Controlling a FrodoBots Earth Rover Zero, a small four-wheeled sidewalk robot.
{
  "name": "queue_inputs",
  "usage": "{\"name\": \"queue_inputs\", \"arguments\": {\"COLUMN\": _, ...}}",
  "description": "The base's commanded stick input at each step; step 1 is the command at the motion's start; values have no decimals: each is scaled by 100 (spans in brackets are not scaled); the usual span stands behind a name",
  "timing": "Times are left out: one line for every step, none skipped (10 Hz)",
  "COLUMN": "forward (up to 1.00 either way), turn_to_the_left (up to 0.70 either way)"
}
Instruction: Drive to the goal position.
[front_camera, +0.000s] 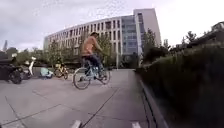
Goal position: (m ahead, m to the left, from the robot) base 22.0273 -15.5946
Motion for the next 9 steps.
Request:
{"name": "queue_inputs", "arguments": {"forward": 55, "turn_to_the_left": 0}}
{"name": "queue_inputs", "arguments": {"forward": 45, "turn_to_the_left": 0}}
{"name": "queue_inputs", "arguments": {"forward": 45, "turn_to_the_left": 0}}
{"name": "queue_inputs", "arguments": {"forward": 45, "turn_to_the_left": 0}}
{"name": "queue_inputs", "arguments": {"forward": 55, "turn_to_the_left": -2}}
{"name": "queue_inputs", "arguments": {"forward": 70, "turn_to_the_left": -2}}
{"name": "queue_inputs", "arguments": {"forward": 70, "turn_to_the_left": 0}}
{"name": "queue_inputs", "arguments": {"forward": 70, "turn_to_the_left": 0}}
{"name": "queue_inputs", "arguments": {"forward": 70, "turn_to_the_left": -3}}
